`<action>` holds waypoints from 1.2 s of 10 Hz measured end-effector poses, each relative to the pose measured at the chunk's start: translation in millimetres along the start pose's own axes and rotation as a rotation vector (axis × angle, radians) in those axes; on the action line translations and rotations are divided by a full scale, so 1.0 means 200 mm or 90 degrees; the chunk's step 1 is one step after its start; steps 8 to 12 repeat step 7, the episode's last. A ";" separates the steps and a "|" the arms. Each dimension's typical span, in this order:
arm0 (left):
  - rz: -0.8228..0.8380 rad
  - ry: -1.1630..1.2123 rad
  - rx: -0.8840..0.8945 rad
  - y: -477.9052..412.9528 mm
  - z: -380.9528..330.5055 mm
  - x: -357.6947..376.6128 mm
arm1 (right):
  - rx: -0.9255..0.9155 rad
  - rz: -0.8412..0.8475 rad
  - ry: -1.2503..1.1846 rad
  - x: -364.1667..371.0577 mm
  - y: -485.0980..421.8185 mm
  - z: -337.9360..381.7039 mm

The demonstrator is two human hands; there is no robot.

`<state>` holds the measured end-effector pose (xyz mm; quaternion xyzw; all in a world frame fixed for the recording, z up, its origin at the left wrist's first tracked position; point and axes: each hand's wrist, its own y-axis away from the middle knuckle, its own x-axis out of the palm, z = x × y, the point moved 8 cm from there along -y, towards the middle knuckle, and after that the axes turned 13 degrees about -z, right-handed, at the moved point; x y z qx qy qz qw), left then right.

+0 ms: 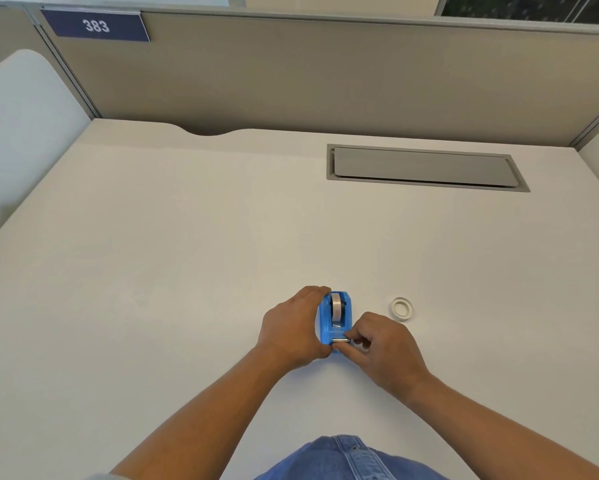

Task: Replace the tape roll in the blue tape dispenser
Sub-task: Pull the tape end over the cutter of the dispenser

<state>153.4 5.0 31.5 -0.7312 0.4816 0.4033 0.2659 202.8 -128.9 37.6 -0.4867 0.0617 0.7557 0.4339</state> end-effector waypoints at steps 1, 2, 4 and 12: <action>-0.001 0.002 0.000 0.00 0.00 0.00 | 0.002 0.009 -0.015 0.01 0.00 0.00; 0.002 0.001 0.002 0.00 0.00 0.00 | 0.044 0.043 -0.024 0.05 0.02 -0.02; 0.012 -0.003 0.001 0.00 -0.01 0.00 | 0.103 0.075 -0.046 0.09 0.05 -0.06; 0.023 -0.005 -0.039 0.04 0.08 0.04 | 0.128 0.089 -0.073 -0.01 0.12 -0.12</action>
